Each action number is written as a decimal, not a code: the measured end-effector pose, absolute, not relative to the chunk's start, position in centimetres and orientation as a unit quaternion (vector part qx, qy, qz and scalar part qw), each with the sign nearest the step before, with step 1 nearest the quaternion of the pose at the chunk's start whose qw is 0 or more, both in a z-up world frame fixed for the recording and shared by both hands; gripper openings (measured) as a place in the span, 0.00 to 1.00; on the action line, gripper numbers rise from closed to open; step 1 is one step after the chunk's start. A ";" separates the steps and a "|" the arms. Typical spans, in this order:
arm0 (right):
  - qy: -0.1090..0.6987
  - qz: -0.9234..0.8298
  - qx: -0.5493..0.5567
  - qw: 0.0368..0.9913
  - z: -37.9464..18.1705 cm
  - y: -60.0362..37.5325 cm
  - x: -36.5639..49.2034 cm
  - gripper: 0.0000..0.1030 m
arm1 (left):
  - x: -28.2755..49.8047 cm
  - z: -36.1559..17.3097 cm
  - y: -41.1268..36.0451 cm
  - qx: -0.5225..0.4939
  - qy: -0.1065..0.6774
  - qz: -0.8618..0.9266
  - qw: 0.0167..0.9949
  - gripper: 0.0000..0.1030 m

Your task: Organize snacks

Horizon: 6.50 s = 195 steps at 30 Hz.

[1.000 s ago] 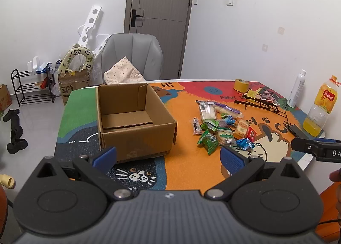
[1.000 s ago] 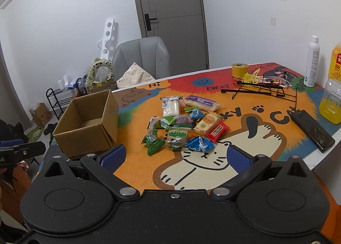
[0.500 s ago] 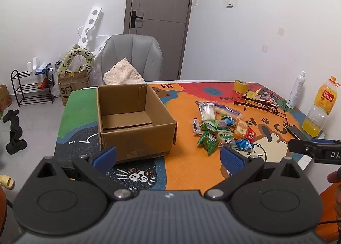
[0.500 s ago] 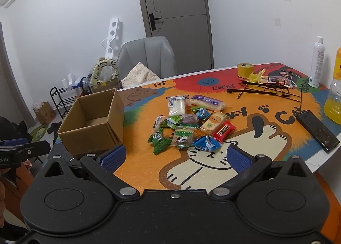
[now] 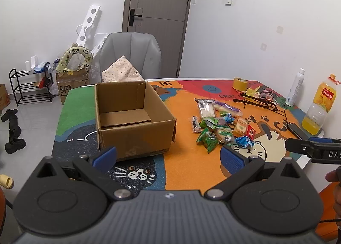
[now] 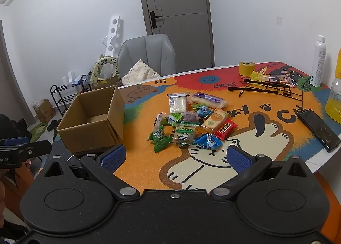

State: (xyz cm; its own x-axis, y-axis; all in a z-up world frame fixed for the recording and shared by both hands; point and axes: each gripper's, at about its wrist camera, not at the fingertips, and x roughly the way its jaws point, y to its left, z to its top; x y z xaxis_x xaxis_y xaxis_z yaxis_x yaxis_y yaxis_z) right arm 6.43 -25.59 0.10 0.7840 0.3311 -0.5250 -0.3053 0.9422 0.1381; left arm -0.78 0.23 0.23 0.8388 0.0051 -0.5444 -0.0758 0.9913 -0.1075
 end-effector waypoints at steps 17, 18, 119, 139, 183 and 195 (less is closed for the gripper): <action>0.271 0.142 0.057 0.950 -1.8 -27.9 7.9 1.00 | 0.4 -0.9 -0.3 -0.072 0.283 0.018 0.956 1.00; 0.273 0.139 0.058 0.950 -2.2 -28.0 8.2 1.00 | 0.7 -1.2 -0.3 -0.075 0.282 0.018 0.956 1.00; 0.288 0.216 0.051 0.932 -7.6 -24.3 20.6 0.23 | 16.3 -7.5 -6.2 -0.104 0.292 -0.034 0.950 0.35; 0.256 0.270 0.049 0.927 -4.4 -18.3 20.6 0.23 | 13.9 -3.4 -0.1 -0.119 0.239 0.017 0.964 0.35; 0.280 0.365 0.036 0.887 -3.3 -6.6 21.4 0.38 | 11.2 -3.2 11.9 -0.174 0.268 0.131 0.938 0.65; 0.289 0.313 0.061 0.903 -3.5 -12.3 21.6 0.75 | 11.6 -2.5 10.7 -0.163 0.261 0.140 0.941 0.84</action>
State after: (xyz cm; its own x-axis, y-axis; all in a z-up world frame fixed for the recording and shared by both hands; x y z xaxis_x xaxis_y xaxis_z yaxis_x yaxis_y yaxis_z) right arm 21.57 -12.26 -3.54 0.6367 0.6011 -0.4831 -0.5305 0.7961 0.2913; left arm 11.63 10.68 -2.50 0.8249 0.1785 -0.5363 -0.3483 0.9078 -0.2336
